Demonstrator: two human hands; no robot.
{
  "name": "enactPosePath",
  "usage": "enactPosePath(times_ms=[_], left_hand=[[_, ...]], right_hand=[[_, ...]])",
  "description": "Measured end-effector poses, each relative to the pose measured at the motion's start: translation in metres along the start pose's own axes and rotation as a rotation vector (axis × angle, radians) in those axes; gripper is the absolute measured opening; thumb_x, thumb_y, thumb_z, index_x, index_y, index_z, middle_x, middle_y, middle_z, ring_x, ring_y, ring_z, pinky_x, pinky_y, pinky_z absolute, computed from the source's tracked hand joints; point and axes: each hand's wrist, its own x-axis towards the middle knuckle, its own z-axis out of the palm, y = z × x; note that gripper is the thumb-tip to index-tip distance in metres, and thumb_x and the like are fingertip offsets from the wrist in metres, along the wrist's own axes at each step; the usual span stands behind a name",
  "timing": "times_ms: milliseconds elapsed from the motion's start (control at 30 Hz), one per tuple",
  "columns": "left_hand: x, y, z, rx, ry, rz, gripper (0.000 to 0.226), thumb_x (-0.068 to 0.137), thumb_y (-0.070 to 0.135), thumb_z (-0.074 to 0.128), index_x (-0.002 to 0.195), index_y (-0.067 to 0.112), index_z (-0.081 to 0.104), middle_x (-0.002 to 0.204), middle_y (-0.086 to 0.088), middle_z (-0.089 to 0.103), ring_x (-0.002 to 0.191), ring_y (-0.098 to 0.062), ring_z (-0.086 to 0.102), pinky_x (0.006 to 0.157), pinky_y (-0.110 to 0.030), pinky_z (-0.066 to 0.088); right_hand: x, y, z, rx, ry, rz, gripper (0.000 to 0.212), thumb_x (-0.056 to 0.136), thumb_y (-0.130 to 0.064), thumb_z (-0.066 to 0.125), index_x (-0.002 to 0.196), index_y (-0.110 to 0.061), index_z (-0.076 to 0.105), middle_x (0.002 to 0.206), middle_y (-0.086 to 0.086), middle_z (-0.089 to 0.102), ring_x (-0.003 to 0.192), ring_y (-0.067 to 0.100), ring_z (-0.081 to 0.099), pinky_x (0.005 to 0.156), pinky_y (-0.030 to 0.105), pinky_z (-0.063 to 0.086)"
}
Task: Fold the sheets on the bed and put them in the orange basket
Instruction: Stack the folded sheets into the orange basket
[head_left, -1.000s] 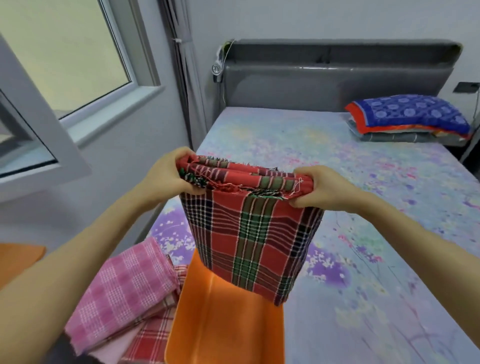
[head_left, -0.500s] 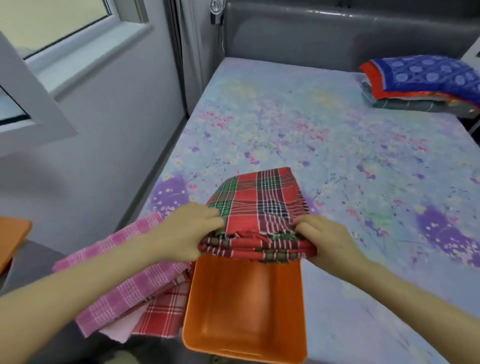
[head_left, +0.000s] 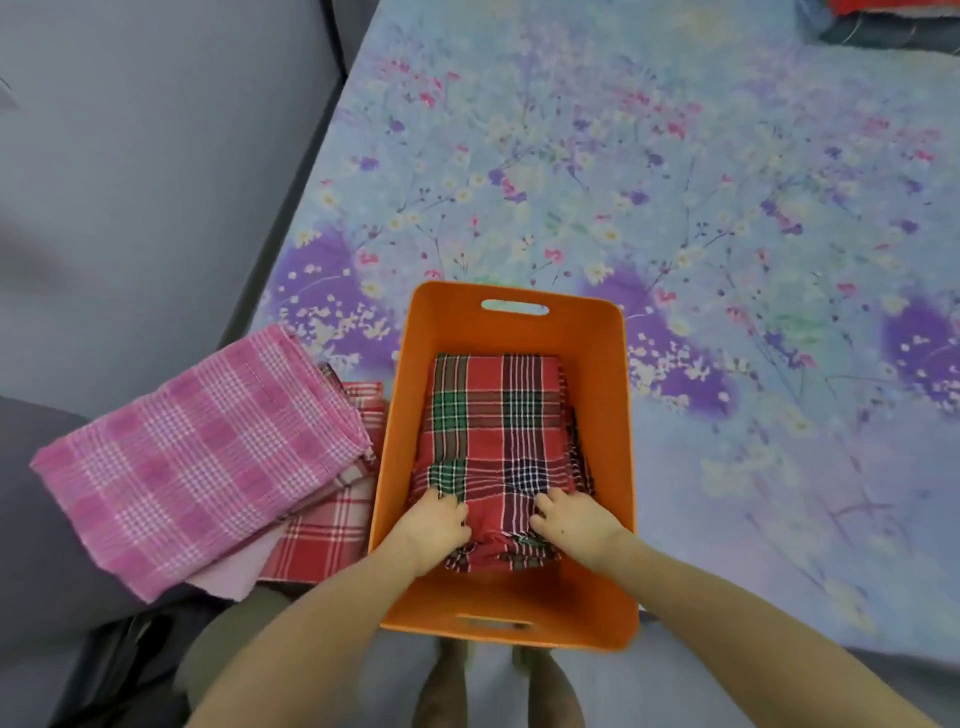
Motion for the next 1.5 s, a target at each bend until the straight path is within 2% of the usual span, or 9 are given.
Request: enactPosePath(times_ms=[233, 400, 567, 700, 833, 1133, 1300, 1400, 1500], left_hand=[[-0.004, 0.005, 0.024, -0.106, -0.155, -0.020, 0.041, 0.091, 0.012, 0.051, 0.131, 0.011, 0.044, 0.131, -0.014, 0.044, 0.121, -0.032, 0.040, 0.100, -0.045, 0.033], [0.008, -0.005, 0.014, -0.275, -0.126, -0.206, 0.049, 0.087, 0.019, 0.054, 0.134, 0.015, 0.045, 0.141, -0.014, 0.036, 0.131, -0.033, 0.030, 0.106, -0.045, 0.031], [0.050, -0.023, 0.000, -0.426, 0.041, -0.417, 0.075, 0.091, 0.010, 0.050, 0.152, 0.019, 0.006, 0.157, -0.014, -0.007, 0.144, -0.037, -0.008, 0.118, -0.045, 0.010], [0.099, -0.048, -0.007, -0.587, 0.194, -0.600, 0.065, 0.100, 0.025, 0.036, 0.150, 0.025, -0.005, 0.157, -0.014, -0.009, 0.143, -0.037, -0.011, 0.118, -0.048, 0.010], [0.140, -0.074, 0.000, -0.512, 0.318, -0.662, 0.058, 0.102, 0.037, 0.020, 0.149, 0.024, -0.010, 0.157, -0.011, -0.012, 0.143, -0.037, -0.015, 0.117, -0.051, 0.003], [0.176, -0.086, 0.041, -0.418, 0.253, -0.577, 0.059, 0.099, 0.046, 0.007, 0.136, 0.021, -0.032, 0.146, -0.009, -0.035, 0.137, -0.036, -0.031, 0.112, -0.054, -0.017], [0.158, -0.100, 0.003, -0.579, 0.043, -0.519, 0.065, 0.100, 0.042, 0.026, 0.148, 0.025, -0.016, 0.155, -0.007, -0.023, 0.140, -0.034, -0.024, 0.116, -0.051, -0.009], [0.117, -0.099, -0.033, -0.869, 0.208, -0.559, 0.050, 0.099, 0.036, 0.037, 0.146, 0.020, 0.030, 0.153, -0.011, 0.026, 0.141, -0.029, 0.024, 0.115, -0.041, 0.021], [0.056, -0.079, -0.059, -1.184, 0.550, -0.481, 0.030, 0.097, 0.024, 0.047, 0.122, 0.013, 0.060, 0.121, -0.004, 0.063, 0.110, -0.018, 0.058, 0.092, -0.027, 0.045]], right_hand=[[0.002, -0.017, 0.013, 0.312, -0.344, -0.004, 0.036, 0.088, -0.006, 0.050, 0.122, -0.011, 0.056, 0.121, 0.011, 0.056, 0.108, 0.029, 0.054, 0.083, 0.037, 0.046], [0.024, -0.005, 0.006, 0.339, -0.059, 0.196, 0.034, 0.088, -0.012, 0.052, 0.121, -0.014, 0.054, 0.119, 0.009, 0.058, 0.110, 0.030, 0.052, 0.089, 0.037, 0.042], [0.067, 0.016, -0.001, 0.371, 0.060, 0.430, 0.087, 0.090, -0.035, 0.061, 0.151, -0.023, 0.001, 0.156, 0.019, 0.010, 0.141, 0.042, 0.012, 0.113, 0.056, 0.013], [0.107, 0.043, -0.002, 0.379, 0.286, 0.609, 0.087, 0.091, -0.059, 0.043, 0.150, -0.025, -0.010, 0.157, 0.020, 0.001, 0.144, 0.041, 0.002, 0.113, 0.059, 0.003], [0.133, 0.060, 0.021, 0.382, 0.194, 0.630, 0.081, 0.090, -0.069, 0.019, 0.143, -0.029, -0.027, 0.156, 0.016, -0.016, 0.143, 0.041, -0.007, 0.112, 0.060, 0.002], [0.158, 0.052, 0.056, 0.306, 0.070, 0.709, 0.082, 0.089, -0.070, 0.008, 0.133, -0.020, -0.039, 0.147, 0.028, -0.030, 0.139, 0.051, -0.007, 0.113, 0.061, 0.002], [0.145, 0.053, 0.016, 0.475, -0.074, 0.695, 0.086, 0.093, -0.054, 0.037, 0.146, -0.023, -0.023, 0.152, 0.027, -0.021, 0.141, 0.046, -0.005, 0.115, 0.057, 0.001], [0.113, 0.037, -0.024, 0.833, 0.322, 0.748, 0.062, 0.093, -0.027, 0.047, 0.148, -0.015, 0.021, 0.155, 0.022, 0.014, 0.140, 0.038, 0.022, 0.115, 0.049, 0.020], [0.082, 0.010, -0.065, 1.064, 0.681, 0.718, 0.043, 0.097, -0.023, 0.046, 0.138, -0.009, 0.043, 0.141, 0.009, 0.045, 0.124, 0.020, 0.047, 0.102, 0.031, 0.039]])
